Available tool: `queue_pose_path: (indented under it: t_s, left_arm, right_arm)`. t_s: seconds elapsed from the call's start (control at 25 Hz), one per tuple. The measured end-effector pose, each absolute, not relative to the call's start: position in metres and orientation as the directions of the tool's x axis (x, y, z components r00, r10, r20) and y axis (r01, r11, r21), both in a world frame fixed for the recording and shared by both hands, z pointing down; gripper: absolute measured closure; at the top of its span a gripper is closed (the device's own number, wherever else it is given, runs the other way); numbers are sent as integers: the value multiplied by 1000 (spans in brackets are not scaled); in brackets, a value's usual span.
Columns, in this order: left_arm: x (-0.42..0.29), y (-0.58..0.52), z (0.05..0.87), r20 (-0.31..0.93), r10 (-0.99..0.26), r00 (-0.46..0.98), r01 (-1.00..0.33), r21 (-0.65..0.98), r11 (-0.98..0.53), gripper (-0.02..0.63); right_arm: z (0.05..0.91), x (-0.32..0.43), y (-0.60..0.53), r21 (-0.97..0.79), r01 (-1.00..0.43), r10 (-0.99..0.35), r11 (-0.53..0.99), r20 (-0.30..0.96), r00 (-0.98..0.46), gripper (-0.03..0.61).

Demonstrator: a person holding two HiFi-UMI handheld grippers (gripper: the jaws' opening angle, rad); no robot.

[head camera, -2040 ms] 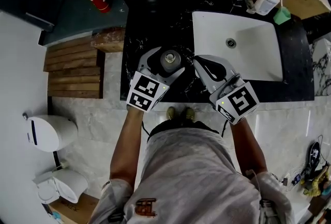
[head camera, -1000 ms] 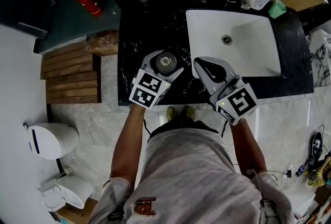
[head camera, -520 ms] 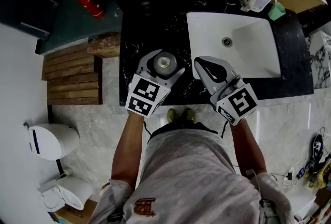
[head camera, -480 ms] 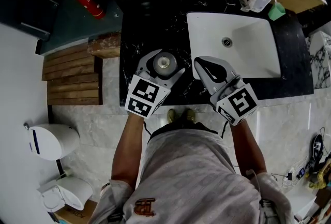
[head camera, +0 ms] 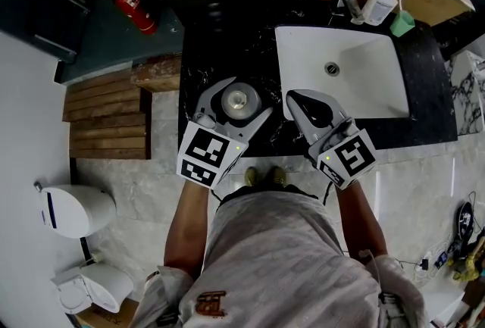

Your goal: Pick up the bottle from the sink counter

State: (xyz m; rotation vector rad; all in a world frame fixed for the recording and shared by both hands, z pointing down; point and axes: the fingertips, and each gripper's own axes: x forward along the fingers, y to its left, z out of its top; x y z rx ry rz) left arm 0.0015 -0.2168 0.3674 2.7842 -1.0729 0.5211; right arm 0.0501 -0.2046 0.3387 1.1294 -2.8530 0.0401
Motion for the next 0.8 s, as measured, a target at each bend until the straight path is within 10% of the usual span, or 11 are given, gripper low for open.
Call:
queue_pose_path:
  t_s: [0.8]
  left_arm:
    - [-5,-209,357,336,-649,682,-674,-55,-737,282]
  right_arm:
    - [330,48,-195,40,-689,-690,724,70,-720,577]
